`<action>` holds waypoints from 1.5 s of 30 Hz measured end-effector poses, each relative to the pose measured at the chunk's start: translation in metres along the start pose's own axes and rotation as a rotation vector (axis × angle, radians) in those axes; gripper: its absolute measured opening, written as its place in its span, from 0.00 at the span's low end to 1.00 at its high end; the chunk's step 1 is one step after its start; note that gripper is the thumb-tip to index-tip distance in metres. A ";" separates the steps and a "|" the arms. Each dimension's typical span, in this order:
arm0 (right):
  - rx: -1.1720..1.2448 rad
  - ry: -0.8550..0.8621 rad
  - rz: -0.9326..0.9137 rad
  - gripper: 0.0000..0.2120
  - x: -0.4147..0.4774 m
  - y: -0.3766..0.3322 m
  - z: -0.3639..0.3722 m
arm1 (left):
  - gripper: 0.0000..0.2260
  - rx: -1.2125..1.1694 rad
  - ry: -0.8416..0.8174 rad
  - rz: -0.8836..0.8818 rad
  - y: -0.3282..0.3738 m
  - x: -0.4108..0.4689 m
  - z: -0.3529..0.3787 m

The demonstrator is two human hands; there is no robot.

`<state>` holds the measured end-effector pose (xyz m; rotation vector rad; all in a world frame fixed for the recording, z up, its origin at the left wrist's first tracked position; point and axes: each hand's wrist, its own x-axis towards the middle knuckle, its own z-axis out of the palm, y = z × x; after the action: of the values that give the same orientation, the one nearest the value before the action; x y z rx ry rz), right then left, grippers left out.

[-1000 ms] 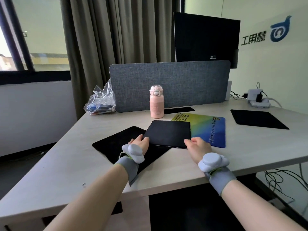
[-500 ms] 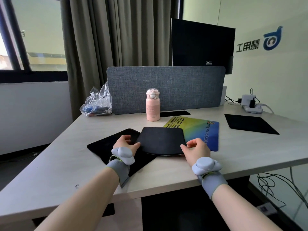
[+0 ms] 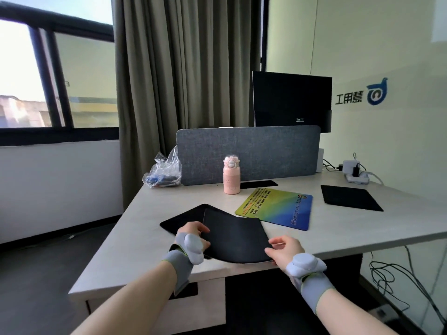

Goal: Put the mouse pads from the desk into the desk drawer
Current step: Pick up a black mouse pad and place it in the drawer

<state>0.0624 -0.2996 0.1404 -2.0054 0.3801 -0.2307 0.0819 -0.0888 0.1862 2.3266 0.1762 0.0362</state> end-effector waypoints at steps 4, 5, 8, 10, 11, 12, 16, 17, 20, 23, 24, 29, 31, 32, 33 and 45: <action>0.095 -0.101 0.001 0.12 -0.067 -0.022 -0.015 | 0.14 -0.044 -0.004 0.013 -0.018 -0.064 -0.041; 0.156 -0.125 0.023 0.12 -0.074 -0.030 -0.017 | 0.12 -0.069 -0.012 0.006 -0.021 -0.069 -0.048; 0.210 -0.220 0.068 0.11 -0.125 -0.048 -0.026 | 0.07 -0.058 -0.017 -0.006 -0.041 -0.117 -0.078; 0.263 -0.274 0.089 0.09 -0.151 -0.056 -0.030 | 0.07 -0.077 -0.040 -0.005 -0.051 -0.140 -0.094; 0.295 -0.298 0.090 0.07 -0.156 -0.059 -0.030 | 0.10 -0.088 -0.057 -0.005 -0.055 -0.144 -0.099; 0.315 -0.310 0.095 0.05 -0.172 -0.061 -0.031 | 0.12 -0.082 -0.062 -0.030 -0.060 -0.160 -0.109; 0.355 -0.377 0.061 0.05 -0.223 -0.065 -0.030 | 0.17 -0.069 -0.093 -0.051 -0.075 -0.214 -0.137; 0.327 -0.393 0.061 0.04 -0.234 -0.063 -0.028 | 0.17 -0.055 -0.080 -0.043 -0.082 -0.222 -0.140; 0.199 -0.422 0.063 0.13 -0.261 -0.058 -0.020 | 0.16 -0.034 -0.046 -0.034 -0.103 -0.247 -0.146; 0.128 -0.446 0.064 0.15 -0.273 -0.048 -0.009 | 0.15 -0.012 -0.065 -0.057 -0.120 -0.258 -0.143; 0.120 -0.453 0.077 0.15 -0.275 -0.046 -0.005 | 0.15 -0.012 -0.065 -0.068 -0.125 -0.261 -0.141; 0.053 -0.498 0.150 0.14 -0.266 -0.027 0.015 | 0.14 -0.020 -0.109 -0.106 -0.155 -0.252 -0.118; 0.002 -0.504 0.156 0.13 -0.261 -0.016 0.024 | 0.14 -0.010 -0.122 -0.112 -0.169 -0.247 -0.108; -0.030 -0.516 0.161 0.12 -0.250 -0.010 0.035 | 0.15 0.000 -0.130 -0.121 -0.178 -0.235 -0.099; -0.055 -0.515 0.159 0.10 -0.250 -0.004 0.038 | 0.15 0.012 -0.135 -0.126 -0.187 -0.233 -0.092; -0.252 -0.597 0.258 0.15 -0.182 0.086 0.124 | 0.11 0.200 -0.250 -0.352 -0.266 -0.165 0.004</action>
<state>-0.0812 -0.1651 0.0084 -2.1272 0.2851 0.5934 -0.1123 0.0668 -0.0045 2.4385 0.4774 -0.4645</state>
